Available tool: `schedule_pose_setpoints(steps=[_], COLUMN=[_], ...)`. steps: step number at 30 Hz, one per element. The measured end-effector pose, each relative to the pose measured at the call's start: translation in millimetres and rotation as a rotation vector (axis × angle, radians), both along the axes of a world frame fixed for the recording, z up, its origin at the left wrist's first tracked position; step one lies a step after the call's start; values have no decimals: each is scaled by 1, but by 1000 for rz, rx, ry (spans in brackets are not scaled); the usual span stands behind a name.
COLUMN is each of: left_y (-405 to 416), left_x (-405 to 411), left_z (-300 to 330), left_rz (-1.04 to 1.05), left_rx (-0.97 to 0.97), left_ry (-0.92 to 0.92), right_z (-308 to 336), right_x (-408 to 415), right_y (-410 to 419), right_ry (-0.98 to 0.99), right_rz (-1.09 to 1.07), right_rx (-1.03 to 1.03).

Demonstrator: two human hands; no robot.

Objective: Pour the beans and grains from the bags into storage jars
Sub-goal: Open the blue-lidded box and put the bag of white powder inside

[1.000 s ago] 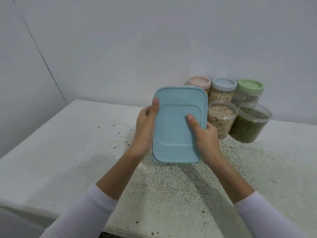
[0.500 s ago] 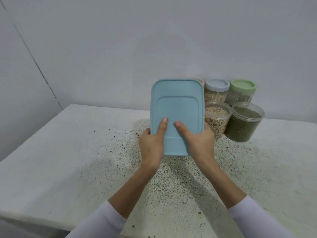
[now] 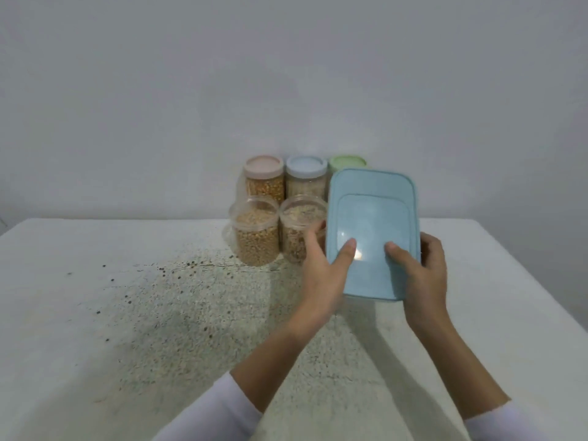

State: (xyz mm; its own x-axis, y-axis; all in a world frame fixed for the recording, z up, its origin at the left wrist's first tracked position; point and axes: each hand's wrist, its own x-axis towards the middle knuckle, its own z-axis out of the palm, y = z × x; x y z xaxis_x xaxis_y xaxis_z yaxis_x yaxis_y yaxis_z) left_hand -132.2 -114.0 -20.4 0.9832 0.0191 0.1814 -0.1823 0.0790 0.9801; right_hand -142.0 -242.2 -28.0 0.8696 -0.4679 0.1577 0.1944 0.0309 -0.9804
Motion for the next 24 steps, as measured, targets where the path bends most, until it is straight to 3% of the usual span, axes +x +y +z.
schedule_pose_setpoints(steps=[7, 12, 20, 22, 24], left_y=[-98, -140, -154, -154, -149], left_x=[23, 37, 59, 64, 63], left_z=[-33, -63, -86, -85, -82], left_rz=[-186, -151, -15, 16, 82], left_rx=[63, 73, 281, 380, 625], left_ry=[19, 20, 207, 157, -10], right_z=[-33, -57, -75, -75, -78], right_x=[15, 21, 50, 57, 56], right_y=[-105, -147, -169, -172, -175], right_ry=[108, 93, 211, 213, 174], right_rz=[-14, 69, 305, 318, 269], right_rx=[-77, -168, -407, -519, -757])
